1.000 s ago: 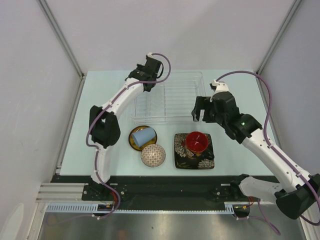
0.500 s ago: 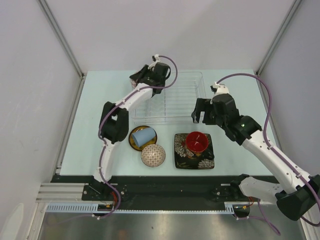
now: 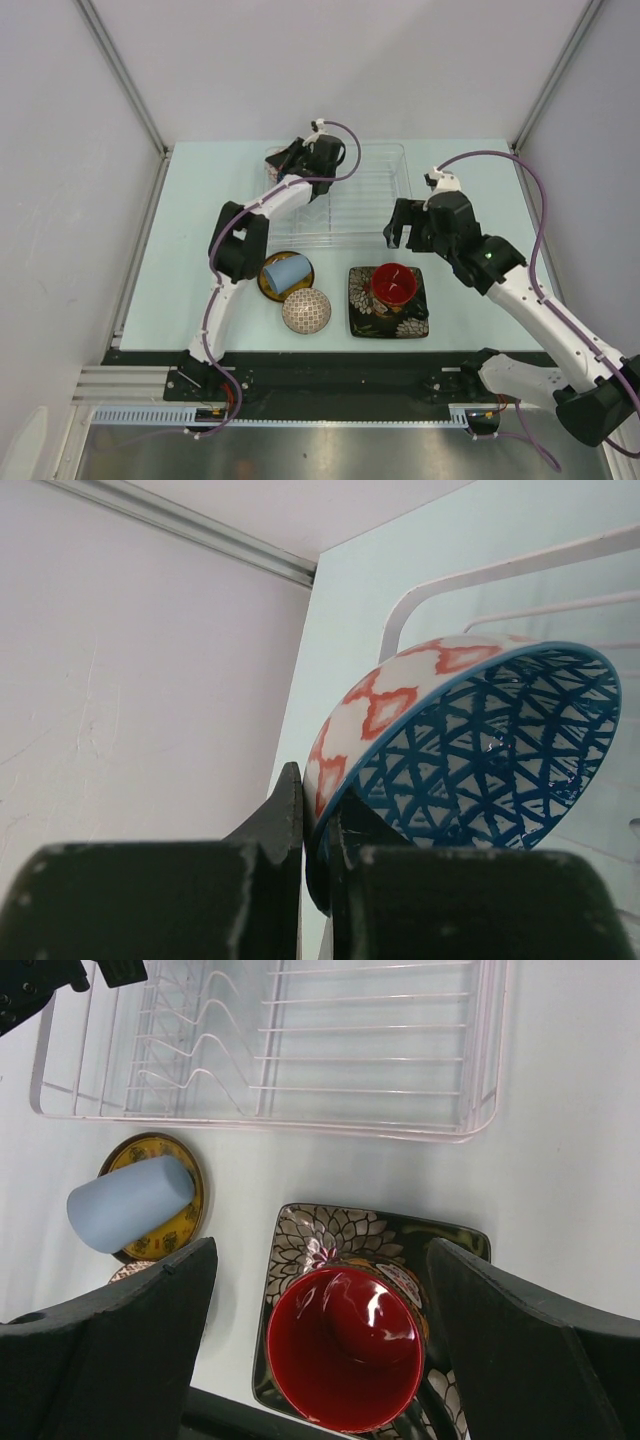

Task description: Load the mixed dishes into the dish rack

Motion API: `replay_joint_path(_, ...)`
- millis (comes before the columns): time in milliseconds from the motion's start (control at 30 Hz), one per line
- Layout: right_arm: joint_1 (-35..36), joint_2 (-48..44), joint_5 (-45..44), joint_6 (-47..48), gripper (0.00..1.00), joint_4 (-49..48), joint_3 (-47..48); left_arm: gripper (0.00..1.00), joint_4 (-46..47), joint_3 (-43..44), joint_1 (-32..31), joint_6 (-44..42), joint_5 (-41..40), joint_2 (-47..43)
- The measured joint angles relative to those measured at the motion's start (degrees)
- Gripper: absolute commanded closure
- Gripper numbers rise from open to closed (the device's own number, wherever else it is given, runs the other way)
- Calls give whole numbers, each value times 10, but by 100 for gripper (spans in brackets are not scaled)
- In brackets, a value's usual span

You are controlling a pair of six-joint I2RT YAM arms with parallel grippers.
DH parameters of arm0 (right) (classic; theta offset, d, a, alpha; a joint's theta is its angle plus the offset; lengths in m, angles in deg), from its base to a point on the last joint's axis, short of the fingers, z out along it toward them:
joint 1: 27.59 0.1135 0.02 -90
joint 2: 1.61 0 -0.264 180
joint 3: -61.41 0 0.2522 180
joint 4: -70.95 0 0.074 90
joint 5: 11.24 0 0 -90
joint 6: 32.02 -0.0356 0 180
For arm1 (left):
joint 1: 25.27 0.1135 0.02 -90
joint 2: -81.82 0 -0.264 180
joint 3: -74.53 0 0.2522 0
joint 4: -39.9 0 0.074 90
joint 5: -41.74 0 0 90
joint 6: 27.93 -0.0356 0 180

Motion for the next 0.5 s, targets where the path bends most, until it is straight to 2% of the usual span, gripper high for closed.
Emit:
replay_joint_path(67, 0, -2, 0, -2, 7, -1, -2, 87, 3, 0, 0, 0, 1, 2)
replay_joint_path(167, 0, -4, 0, -4, 7, -1, -6, 85, 1, 0, 0, 3, 4, 4)
replay_joint_path(300, 0, -9, 2, -6, 7, -1, -11, 68, -29, 0, -1, 23, 19, 9)
replay_joint_path(433, 0, -12, 3, -7, 7, -1, -12, 60, -63, 1, -6, 44, 34, 11)
replay_joint_path(500, 0, -13, 3, -7, 7, -2, -13, 51, -74, 5, -9, 56, 39, 11)
